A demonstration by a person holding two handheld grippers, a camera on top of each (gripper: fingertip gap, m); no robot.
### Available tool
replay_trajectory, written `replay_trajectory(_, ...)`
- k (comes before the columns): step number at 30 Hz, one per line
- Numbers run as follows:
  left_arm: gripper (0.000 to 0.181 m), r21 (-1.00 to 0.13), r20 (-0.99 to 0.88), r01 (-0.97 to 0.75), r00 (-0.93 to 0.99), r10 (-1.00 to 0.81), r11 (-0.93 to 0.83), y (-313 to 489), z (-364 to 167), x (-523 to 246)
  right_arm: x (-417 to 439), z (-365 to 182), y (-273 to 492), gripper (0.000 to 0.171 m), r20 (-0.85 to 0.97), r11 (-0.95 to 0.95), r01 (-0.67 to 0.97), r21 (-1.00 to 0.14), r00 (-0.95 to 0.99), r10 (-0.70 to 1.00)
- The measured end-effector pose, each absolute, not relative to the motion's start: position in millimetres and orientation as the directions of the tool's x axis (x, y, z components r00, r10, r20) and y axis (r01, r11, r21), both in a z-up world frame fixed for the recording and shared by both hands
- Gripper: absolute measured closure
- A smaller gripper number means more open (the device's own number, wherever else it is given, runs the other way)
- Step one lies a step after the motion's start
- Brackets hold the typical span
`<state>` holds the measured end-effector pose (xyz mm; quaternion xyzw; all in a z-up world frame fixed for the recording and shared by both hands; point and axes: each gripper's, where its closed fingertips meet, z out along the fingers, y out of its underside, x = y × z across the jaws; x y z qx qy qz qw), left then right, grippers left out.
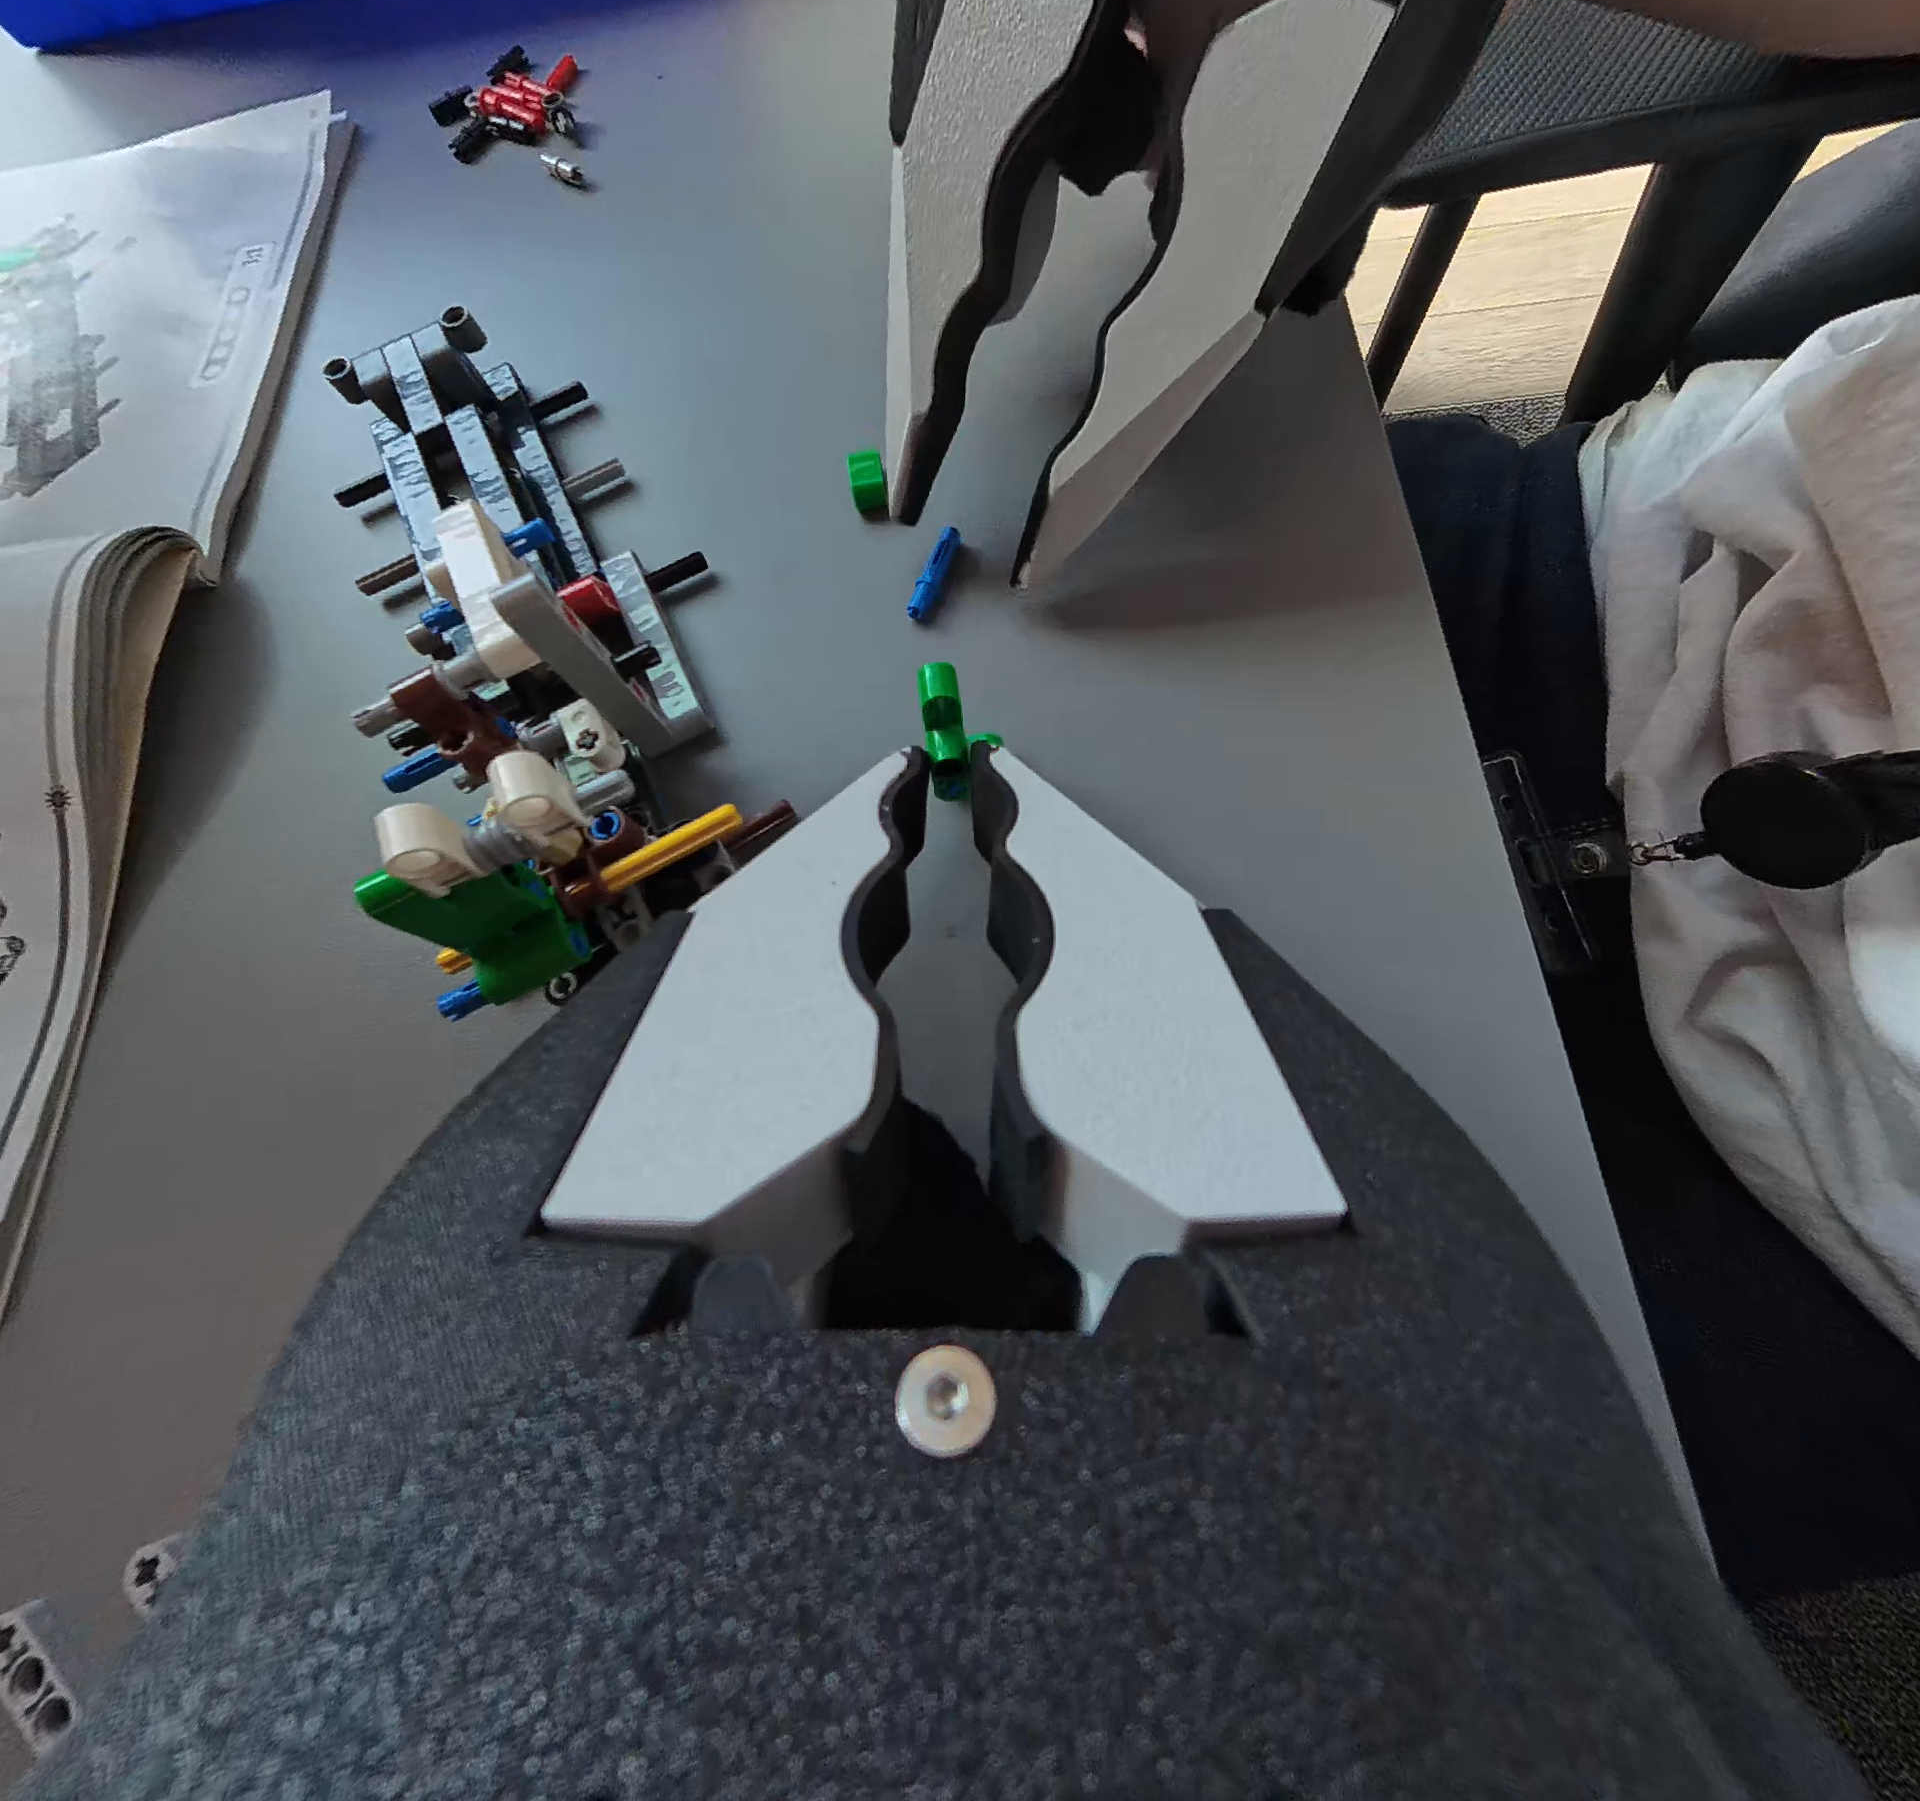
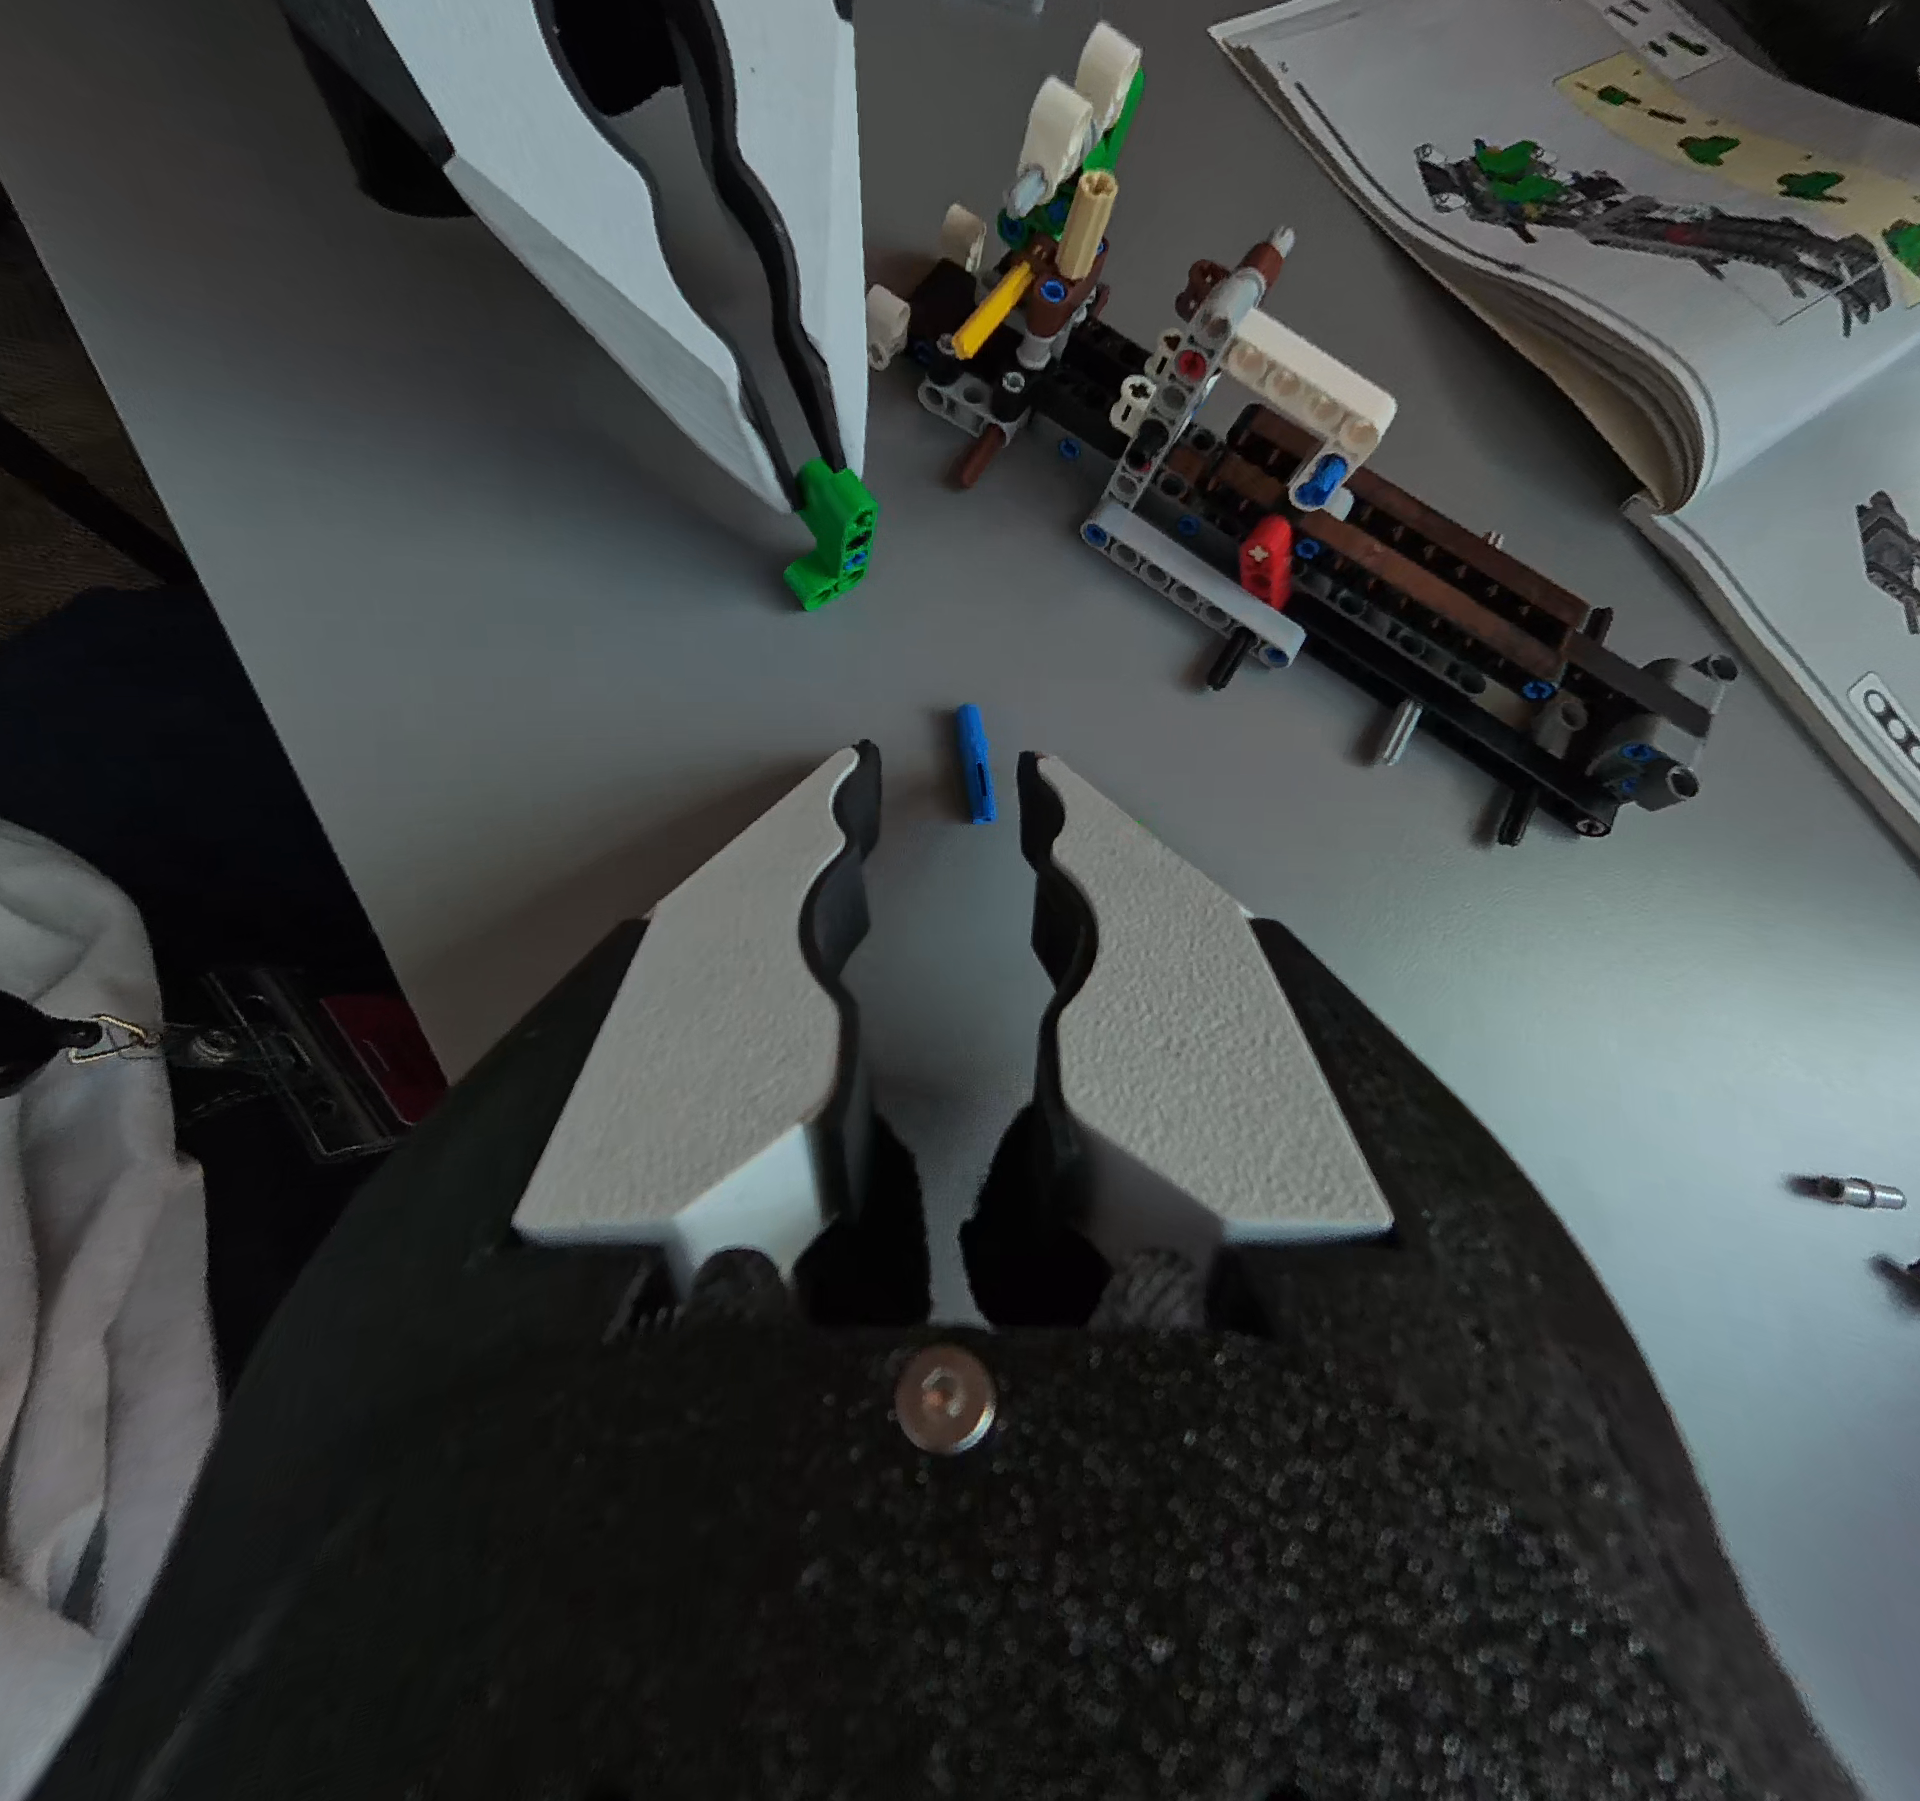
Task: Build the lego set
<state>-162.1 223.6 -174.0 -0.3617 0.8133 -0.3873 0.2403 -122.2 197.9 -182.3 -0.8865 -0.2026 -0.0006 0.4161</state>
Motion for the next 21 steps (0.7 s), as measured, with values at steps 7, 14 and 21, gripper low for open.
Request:
replay_trajectory(7,0.172,-0.804,-0.118,-0.400,-0.618,-0.777,0.440,224,-174,-162,-117,-177,197,0.147,0.116,-0.573,0.378,-0.727,0.890,0.441)
replay_trajectory(14,0.171,-0.812,-0.109,-0.395,-0.622,-0.776,0.430,226,-172,-162,-118,-190,200,0.155,0.098,-0.588,0.408,-0.698,0.868,0.487)
replay_trajectory(21,0.163,-0.849,-0.077,-0.340,-0.678,-0.731,0.405,220,-155,-169,-145,-164,202,0.168,0.141,-0.423,0.446,-0.789,0.801,0.582)
